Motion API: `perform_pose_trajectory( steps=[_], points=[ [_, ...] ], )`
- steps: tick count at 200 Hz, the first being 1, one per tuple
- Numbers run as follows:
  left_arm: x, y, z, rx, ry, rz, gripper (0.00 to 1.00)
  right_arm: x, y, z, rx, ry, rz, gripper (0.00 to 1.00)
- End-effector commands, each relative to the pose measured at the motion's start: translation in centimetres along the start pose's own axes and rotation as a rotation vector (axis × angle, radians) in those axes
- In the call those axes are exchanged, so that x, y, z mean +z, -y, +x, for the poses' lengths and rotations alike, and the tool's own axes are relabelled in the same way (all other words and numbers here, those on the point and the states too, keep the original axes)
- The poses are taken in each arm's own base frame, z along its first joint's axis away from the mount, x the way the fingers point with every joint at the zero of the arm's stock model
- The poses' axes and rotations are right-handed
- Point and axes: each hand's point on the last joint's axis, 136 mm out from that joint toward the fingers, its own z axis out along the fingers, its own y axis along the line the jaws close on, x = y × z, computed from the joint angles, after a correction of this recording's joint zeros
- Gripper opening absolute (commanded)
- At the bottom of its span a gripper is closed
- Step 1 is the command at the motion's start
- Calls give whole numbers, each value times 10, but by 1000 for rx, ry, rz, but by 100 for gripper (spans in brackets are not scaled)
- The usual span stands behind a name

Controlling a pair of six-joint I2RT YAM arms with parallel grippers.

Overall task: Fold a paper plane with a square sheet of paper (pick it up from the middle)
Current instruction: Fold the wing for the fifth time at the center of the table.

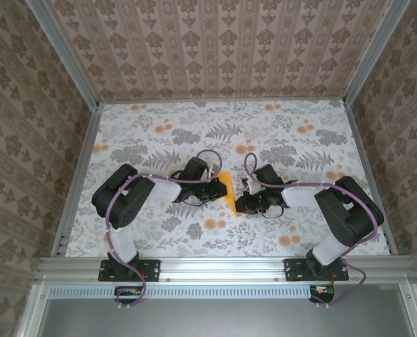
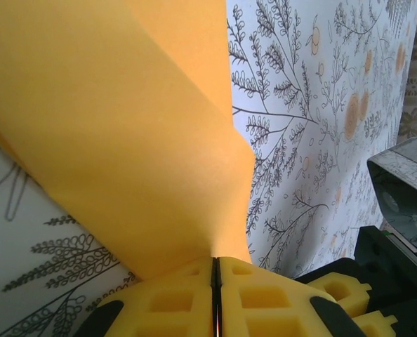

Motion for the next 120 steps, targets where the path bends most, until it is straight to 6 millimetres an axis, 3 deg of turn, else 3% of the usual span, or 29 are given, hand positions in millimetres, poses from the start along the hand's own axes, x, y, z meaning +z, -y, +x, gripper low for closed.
perform_pose_trajectory(
  steps=[1, 24, 51, 75, 120],
  points=[
    [4, -6, 1, -17, -16, -27, 11, 3, 9, 17, 2, -61, 51, 10],
    [4, -6, 1, -15, -19, -29, 11, 3, 9, 18, -6, -65, 70, 15],
    [4, -5, 2, -15, -22, -28, 11, -16, -8, 0, -43, 34, 53, 23],
    [5, -5, 2, -13, -24, -27, 11, -25, -15, -10, -61, 78, 56, 23],
    [5, -5, 2, -10, -30, -24, 11, -10, -28, -16, -61, 33, -35, 17]
  ],
)
